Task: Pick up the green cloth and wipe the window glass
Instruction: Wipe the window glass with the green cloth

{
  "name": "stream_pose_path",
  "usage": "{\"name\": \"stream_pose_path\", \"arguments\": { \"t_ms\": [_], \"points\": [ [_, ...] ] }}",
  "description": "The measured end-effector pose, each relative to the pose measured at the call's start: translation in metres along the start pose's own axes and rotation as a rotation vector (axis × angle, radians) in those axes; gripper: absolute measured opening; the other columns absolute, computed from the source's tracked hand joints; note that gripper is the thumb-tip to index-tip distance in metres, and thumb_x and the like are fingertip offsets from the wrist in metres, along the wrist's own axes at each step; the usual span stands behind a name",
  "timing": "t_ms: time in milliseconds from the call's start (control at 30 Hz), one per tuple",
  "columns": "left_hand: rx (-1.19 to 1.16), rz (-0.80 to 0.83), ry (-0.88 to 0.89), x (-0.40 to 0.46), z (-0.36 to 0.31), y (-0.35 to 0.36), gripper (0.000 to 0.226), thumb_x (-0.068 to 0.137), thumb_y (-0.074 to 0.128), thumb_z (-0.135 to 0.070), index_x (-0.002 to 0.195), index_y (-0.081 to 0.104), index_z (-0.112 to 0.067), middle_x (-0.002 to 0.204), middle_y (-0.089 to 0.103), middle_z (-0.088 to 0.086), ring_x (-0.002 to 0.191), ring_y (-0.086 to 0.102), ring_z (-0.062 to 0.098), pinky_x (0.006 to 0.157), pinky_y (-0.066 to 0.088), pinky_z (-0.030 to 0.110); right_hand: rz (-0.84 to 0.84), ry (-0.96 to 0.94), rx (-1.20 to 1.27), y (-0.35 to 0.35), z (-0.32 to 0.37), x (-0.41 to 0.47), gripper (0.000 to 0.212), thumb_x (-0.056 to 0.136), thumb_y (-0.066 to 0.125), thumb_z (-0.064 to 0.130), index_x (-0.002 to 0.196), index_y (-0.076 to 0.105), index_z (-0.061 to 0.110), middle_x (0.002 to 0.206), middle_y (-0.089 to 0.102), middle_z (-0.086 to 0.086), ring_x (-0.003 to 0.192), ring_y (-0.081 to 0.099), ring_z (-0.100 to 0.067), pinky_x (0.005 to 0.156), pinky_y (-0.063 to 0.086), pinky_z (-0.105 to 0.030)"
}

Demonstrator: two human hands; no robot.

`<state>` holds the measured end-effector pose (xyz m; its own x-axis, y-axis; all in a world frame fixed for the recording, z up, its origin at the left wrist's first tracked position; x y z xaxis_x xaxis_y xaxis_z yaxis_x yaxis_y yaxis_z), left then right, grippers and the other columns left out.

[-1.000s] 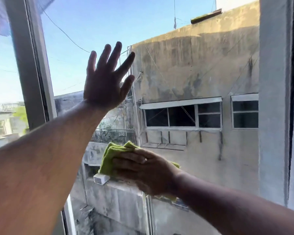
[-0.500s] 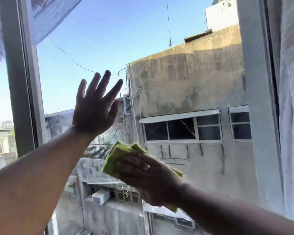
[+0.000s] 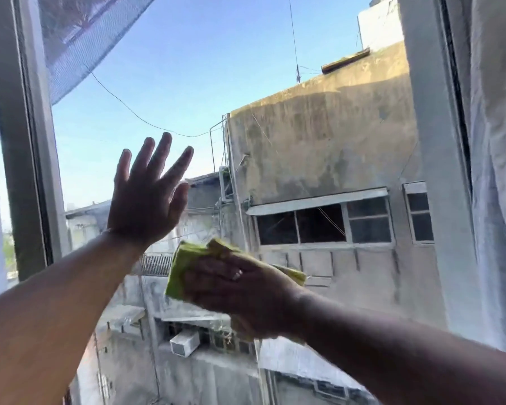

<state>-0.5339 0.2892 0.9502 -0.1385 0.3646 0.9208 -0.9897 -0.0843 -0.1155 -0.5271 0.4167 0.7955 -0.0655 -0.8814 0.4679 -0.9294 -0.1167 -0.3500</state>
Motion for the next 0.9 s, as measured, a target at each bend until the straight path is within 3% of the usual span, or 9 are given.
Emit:
{"name": "stream_pose_path", "arguments": {
  "t_ms": [67,167,267,333,367,467,600,800,900],
  "points": [
    [-0.01,0.008,-0.003,0.0,0.0,0.001,0.057,0.101,0.035,-0.037,0.157,0.031,-0.026,0.167,0.023,0.014,0.152,0.025,0.037,0.12,0.019,0.059,-0.051,-0.094,-0.059,-0.007,-0.026,-0.029,0.077,0.08,0.049,0.025,0.154,0.028,0.029,0.162,0.026,0.001,0.152,0.017,-0.021,0.126,0.007,-0.044],
    [-0.003,0.006,-0.016,-0.001,0.001,0.002,0.057,0.102,0.034,-0.039,0.157,0.031,-0.027,0.167,0.022,0.012,0.153,0.024,0.036,0.121,0.018,0.057,-0.298,0.372,0.03,-0.058,-0.147,-0.072,0.076,0.079,0.056,0.009,0.149,0.035,0.029,0.146,0.051,0.006,0.139,0.041,-0.016,0.121,0.026,-0.032],
    [-0.01,0.006,-0.011,0.0,0.0,0.002,0.056,0.102,0.032,-0.04,0.157,0.031,-0.027,0.167,0.022,0.012,0.154,0.022,0.035,0.122,0.017,0.057,-0.308,0.92,0.15,-0.076,-0.256,-0.119,0.034,0.1,0.046,0.022,0.109,0.056,0.053,0.078,0.074,0.01,0.064,0.068,-0.014,0.06,0.057,-0.036],
    [-0.03,0.005,-0.016,0.0,0.002,0.001,0.055,0.103,0.031,-0.04,0.157,0.031,-0.028,0.167,0.022,0.012,0.154,0.022,0.035,0.122,0.017,0.057,-0.178,1.114,0.244,-0.064,-0.282,-0.144,0.024,0.098,0.036,0.059,0.111,0.055,0.057,0.114,0.072,-0.003,0.095,0.068,-0.034,0.081,0.057,-0.054],
    [-0.041,0.009,-0.016,0.0,0.002,0.001,0.055,0.103,0.031,-0.04,0.157,0.031,-0.028,0.167,0.021,0.012,0.154,0.021,0.035,0.122,0.016,0.057,-0.216,1.207,0.154,-0.065,-0.289,-0.144,0.047,0.094,0.028,0.069,0.129,0.053,0.047,0.14,0.058,-0.008,0.122,0.057,-0.036,0.1,0.049,-0.058],
    [-0.079,0.027,-0.014,0.001,0.002,0.003,0.055,0.103,0.03,-0.04,0.157,0.031,-0.029,0.167,0.021,0.012,0.154,0.019,0.037,0.122,0.014,0.059,-0.252,0.919,-0.022,-0.038,-0.201,-0.081,0.071,0.085,0.041,0.028,0.155,0.026,0.031,0.164,0.021,-0.001,0.152,0.019,-0.029,0.121,0.024,-0.05],
    [-0.054,0.073,-0.001,0.001,0.001,0.002,0.054,0.104,0.029,-0.039,0.157,0.03,-0.029,0.167,0.021,0.013,0.153,0.019,0.04,0.119,0.014,0.065,0.101,-0.048,-0.036,0.021,0.05,-0.012,0.078,0.075,0.055,0.037,0.15,0.037,0.027,0.162,0.03,-0.002,0.152,0.016,-0.027,0.125,0.001,-0.053],
    [-0.206,0.2,-0.078,-0.032,-0.018,-0.027,0.052,0.101,0.038,-0.038,0.147,0.043,-0.014,0.16,0.038,0.014,0.148,0.031,0.037,0.118,0.023,0.061,0.011,-0.128,0.187,0.027,0.066,-0.017,0.067,0.082,0.054,0.028,0.148,0.044,0.025,0.16,0.035,-0.003,0.151,0.021,-0.023,0.123,0.019,-0.045],
    [-0.205,0.163,-0.101,-0.102,-0.035,-0.044,0.055,0.099,0.033,-0.049,0.12,0.061,-0.007,0.119,0.064,0.016,0.107,0.06,0.032,0.09,0.041,0.043,-0.124,0.012,0.18,0.025,0.045,-0.029,0.056,0.093,0.058,0.033,0.147,0.044,0.027,0.158,0.037,-0.007,0.148,0.029,-0.029,0.122,0.022,-0.048]
  ]
}}
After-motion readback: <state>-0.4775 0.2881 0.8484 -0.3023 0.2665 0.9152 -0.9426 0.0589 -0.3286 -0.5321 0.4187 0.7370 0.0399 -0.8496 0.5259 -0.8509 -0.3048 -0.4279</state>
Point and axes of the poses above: each hand's wrist, its own x-axis towards the middle knuckle, its own y-axis out of the palm, z = x × y, the point moved 7 cm from there along x, towards the middle knuckle
